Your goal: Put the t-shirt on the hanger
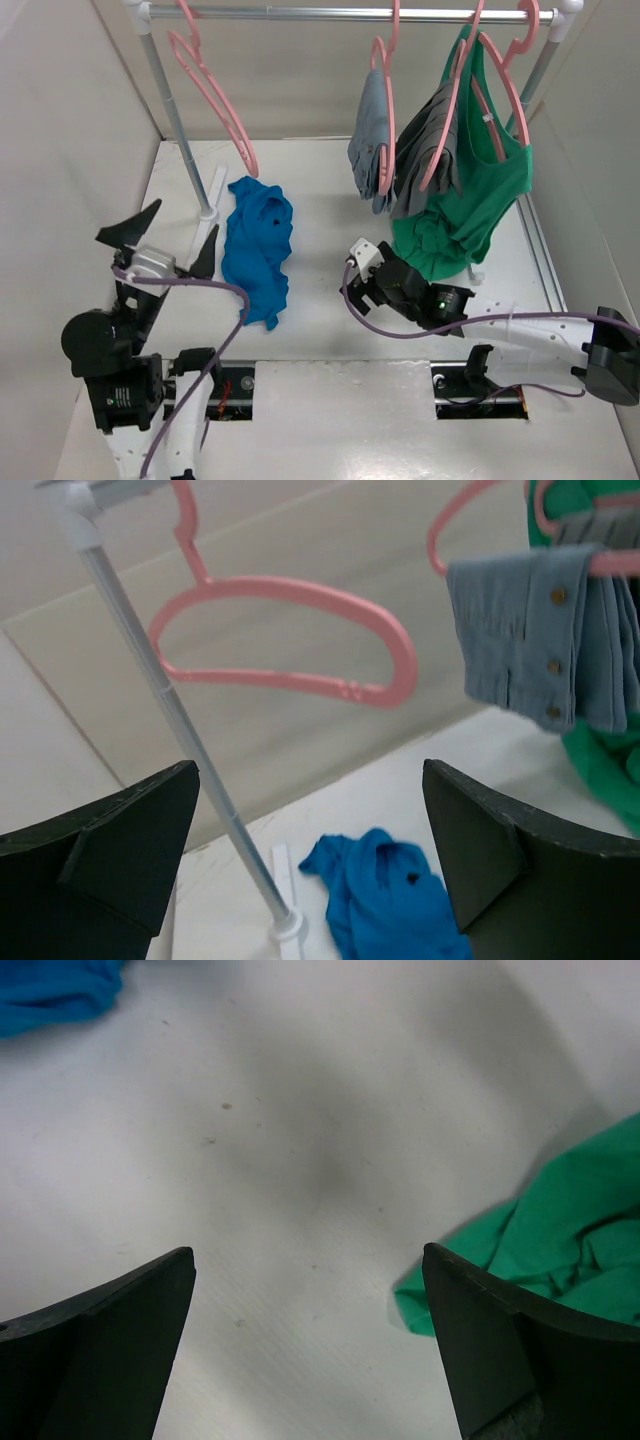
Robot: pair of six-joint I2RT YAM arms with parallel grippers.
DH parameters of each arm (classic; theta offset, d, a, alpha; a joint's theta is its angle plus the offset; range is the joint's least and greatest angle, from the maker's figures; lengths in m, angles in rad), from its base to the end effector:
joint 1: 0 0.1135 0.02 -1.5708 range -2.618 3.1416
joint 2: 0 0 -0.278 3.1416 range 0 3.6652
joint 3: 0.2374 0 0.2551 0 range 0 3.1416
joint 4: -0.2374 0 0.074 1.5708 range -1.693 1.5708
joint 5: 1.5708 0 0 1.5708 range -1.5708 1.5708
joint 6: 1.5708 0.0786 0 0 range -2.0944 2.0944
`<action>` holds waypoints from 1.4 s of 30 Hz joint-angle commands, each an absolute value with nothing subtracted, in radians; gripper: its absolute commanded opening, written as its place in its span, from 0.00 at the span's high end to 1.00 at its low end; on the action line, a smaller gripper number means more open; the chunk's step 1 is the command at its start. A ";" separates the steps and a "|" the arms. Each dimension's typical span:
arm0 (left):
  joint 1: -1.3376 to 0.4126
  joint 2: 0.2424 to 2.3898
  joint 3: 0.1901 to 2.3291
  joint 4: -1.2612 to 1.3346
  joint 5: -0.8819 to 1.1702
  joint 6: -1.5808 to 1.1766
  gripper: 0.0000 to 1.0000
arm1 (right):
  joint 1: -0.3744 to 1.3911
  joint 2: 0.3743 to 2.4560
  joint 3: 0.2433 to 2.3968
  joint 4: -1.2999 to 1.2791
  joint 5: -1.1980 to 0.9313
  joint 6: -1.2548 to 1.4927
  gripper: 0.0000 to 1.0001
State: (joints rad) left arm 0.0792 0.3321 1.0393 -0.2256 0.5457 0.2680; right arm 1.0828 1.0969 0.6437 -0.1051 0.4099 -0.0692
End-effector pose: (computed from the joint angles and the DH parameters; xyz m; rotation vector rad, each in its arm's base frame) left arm 0.0349 -0.0382 0.4762 0.5855 1.0057 0.0101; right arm 0.1525 0.2205 0.2288 -0.9271 1.8655 0.1808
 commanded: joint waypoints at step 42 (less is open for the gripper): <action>0.060 1.198 1.746 -0.132 0.525 -0.083 0.00 | 1.092 1.262 0.896 -0.121 0.190 -0.155 0.00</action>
State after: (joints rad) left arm 0.0708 1.2095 1.7218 -0.1417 0.4915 -0.1200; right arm 1.0828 1.2671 0.8501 -0.1356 0.2016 -0.1673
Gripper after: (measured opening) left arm 0.997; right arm 0.995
